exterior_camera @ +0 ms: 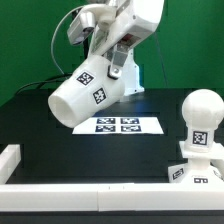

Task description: Assemble lamp

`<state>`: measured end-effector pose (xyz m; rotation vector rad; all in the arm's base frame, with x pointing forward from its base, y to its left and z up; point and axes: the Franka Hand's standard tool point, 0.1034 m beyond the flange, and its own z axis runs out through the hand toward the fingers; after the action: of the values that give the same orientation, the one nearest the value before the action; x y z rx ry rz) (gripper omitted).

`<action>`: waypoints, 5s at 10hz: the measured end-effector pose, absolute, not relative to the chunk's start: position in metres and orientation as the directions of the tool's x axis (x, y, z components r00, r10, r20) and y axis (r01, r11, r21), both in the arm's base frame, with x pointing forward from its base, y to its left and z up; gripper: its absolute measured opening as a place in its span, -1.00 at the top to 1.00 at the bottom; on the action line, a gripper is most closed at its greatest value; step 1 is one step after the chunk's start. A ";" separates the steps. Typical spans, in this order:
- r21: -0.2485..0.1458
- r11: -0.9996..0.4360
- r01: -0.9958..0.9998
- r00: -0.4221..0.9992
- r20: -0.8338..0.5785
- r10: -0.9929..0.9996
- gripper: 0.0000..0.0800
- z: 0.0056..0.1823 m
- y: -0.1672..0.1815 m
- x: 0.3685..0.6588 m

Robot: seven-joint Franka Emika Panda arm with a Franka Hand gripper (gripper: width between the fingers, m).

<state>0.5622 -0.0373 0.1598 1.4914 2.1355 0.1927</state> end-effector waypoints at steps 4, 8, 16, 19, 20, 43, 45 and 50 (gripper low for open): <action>0.332 0.702 0.630 -0.556 -0.438 0.706 0.90 0.138 -0.073 0.551; 0.258 0.731 0.632 -0.596 -0.442 0.671 0.90 0.117 -0.091 0.541; 0.176 0.762 0.624 -0.670 -0.382 0.637 0.90 0.076 -0.090 0.507; 0.171 0.768 0.618 -0.677 -0.382 0.630 0.90 0.074 -0.089 0.506; 0.171 0.771 0.614 -0.680 -0.381 0.626 0.90 0.074 -0.089 0.506; 0.096 0.786 0.610 -0.724 -0.335 0.603 -0.75 0.049 -0.066 0.495; 0.091 0.789 0.607 -0.726 -0.341 0.598 -0.75 0.056 -0.058 0.498; 0.100 0.795 0.599 -0.728 -0.346 0.592 -0.75 0.068 -0.044 0.499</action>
Offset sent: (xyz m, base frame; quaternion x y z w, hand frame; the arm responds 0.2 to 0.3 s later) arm 0.0000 -0.0112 -0.0264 -0.0687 0.0219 -0.1910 0.9789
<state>0.4989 -0.0445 0.0683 0.9038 2.6227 -0.0264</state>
